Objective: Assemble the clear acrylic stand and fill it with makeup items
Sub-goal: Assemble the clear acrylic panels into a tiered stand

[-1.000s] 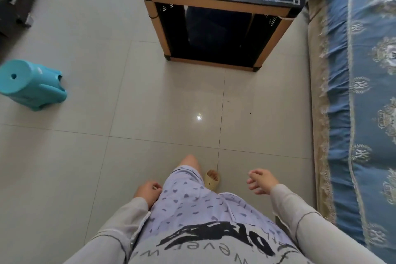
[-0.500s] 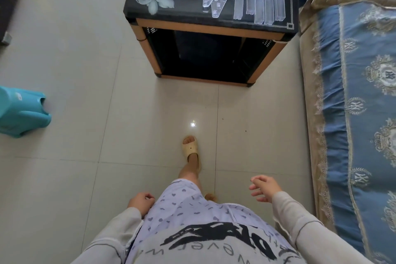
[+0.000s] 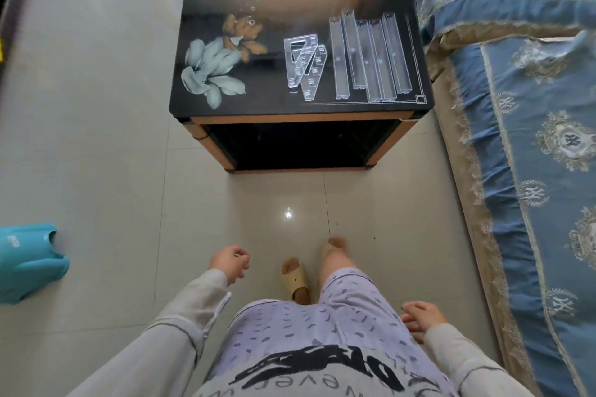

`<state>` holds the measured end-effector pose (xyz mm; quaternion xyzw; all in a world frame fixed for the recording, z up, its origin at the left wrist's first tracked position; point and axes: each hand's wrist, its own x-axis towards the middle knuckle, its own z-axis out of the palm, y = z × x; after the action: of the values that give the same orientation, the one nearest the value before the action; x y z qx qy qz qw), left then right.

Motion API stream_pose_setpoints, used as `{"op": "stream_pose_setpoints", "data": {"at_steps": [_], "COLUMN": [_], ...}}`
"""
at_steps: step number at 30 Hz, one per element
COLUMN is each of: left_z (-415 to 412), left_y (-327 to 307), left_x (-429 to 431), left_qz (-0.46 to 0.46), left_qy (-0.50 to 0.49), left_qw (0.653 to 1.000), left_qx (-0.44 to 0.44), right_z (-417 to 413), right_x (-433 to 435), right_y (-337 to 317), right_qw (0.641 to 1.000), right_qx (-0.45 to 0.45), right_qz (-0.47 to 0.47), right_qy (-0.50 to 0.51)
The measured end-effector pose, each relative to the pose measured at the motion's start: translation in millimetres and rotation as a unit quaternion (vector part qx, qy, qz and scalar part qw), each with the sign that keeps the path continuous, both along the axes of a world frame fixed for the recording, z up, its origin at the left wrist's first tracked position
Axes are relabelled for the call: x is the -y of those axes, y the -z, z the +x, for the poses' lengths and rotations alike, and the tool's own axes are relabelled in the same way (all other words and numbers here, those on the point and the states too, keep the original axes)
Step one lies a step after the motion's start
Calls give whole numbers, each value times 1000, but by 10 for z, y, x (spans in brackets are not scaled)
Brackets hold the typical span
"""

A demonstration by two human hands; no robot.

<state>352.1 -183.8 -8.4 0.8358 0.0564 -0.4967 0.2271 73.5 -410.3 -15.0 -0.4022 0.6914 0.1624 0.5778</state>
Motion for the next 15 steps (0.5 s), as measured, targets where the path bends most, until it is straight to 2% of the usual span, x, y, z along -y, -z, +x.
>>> {"op": "stream_pose_setpoints", "data": {"at_steps": [5, 11, 15], "left_z": [258, 405, 472], "left_y": [28, 58, 66], "left_x": [262, 484, 634], "left_qz": [3, 45, 66], "left_qy": [-2, 0, -42], "left_qw": [1000, 998, 995], "left_qx": [-9, -32, -57], "right_z": [514, 1296, 1777], "right_x": [345, 914, 1330], "right_y": [5, -57, -85], "right_qw": [1000, 993, 988], "right_qx": [0, 5, 34], "right_qz": [-2, -2, 6], "right_qy": [-24, -114, -153]}}
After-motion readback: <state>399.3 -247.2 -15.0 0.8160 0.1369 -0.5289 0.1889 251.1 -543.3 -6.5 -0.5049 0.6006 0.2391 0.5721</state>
